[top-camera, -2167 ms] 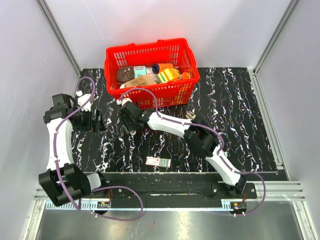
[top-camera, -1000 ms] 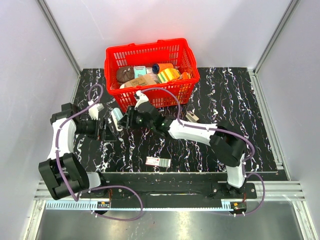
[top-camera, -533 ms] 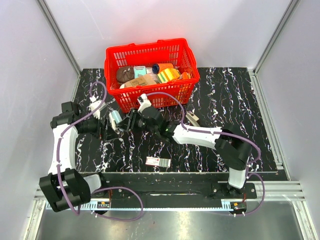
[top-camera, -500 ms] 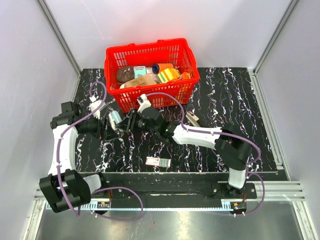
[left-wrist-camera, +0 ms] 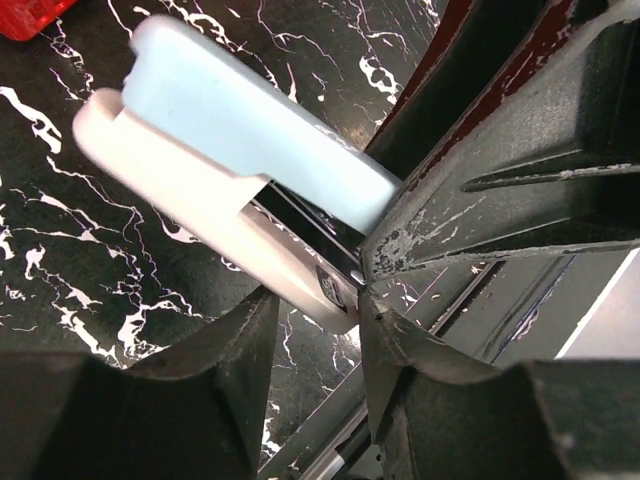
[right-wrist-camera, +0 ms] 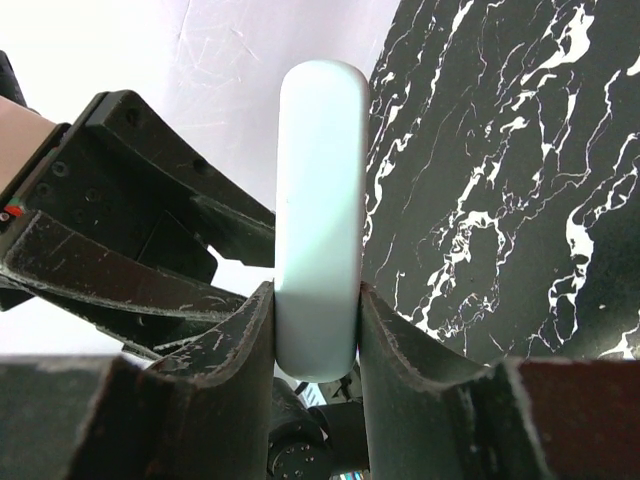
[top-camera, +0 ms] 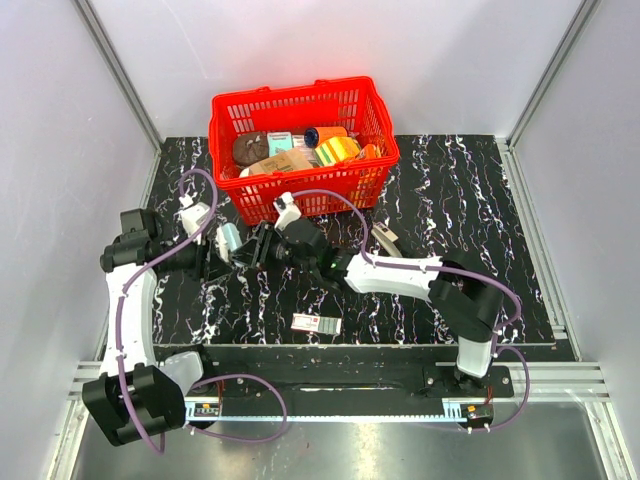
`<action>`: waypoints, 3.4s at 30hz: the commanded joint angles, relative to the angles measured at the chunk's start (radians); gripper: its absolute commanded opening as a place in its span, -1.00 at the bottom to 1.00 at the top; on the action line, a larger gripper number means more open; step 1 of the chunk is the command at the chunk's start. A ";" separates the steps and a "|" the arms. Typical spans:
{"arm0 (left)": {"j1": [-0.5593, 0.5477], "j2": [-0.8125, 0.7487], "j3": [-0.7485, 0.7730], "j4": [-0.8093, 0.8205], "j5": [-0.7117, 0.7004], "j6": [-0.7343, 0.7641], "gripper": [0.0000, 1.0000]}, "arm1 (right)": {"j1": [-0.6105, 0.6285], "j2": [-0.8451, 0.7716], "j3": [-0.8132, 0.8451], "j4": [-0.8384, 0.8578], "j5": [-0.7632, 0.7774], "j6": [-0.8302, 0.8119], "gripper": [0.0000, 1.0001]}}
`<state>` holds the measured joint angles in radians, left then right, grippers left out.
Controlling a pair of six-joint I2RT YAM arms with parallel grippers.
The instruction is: Unload the staples from the stapler
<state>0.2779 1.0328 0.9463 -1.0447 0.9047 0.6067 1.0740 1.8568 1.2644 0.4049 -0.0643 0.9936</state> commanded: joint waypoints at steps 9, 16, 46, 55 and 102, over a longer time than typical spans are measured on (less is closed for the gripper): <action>0.003 -0.017 -0.052 0.077 -0.124 0.215 -0.95 | 0.029 -0.154 -0.145 0.061 -0.015 -0.013 -1.00; 0.003 -0.034 -0.081 0.107 -0.141 0.271 -1.00 | 0.027 -0.179 -0.214 0.034 -0.026 -0.042 -1.00; -0.394 -0.309 -0.408 0.583 -0.621 0.386 -0.91 | 0.030 -0.134 -0.162 -0.161 -0.065 -0.477 -1.00; -0.394 -0.321 -0.267 0.216 -0.234 0.193 0.28 | 0.021 -0.136 -0.048 -0.319 0.115 -0.405 -1.00; 0.003 -0.114 0.270 0.014 -0.188 -0.203 0.98 | -0.020 0.060 0.468 -1.127 0.311 -0.567 0.94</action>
<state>0.2771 0.9470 1.1519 -1.0290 0.7307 0.4004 1.1286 2.1490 1.8290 -0.7048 0.1341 0.4522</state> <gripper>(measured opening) 0.987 0.958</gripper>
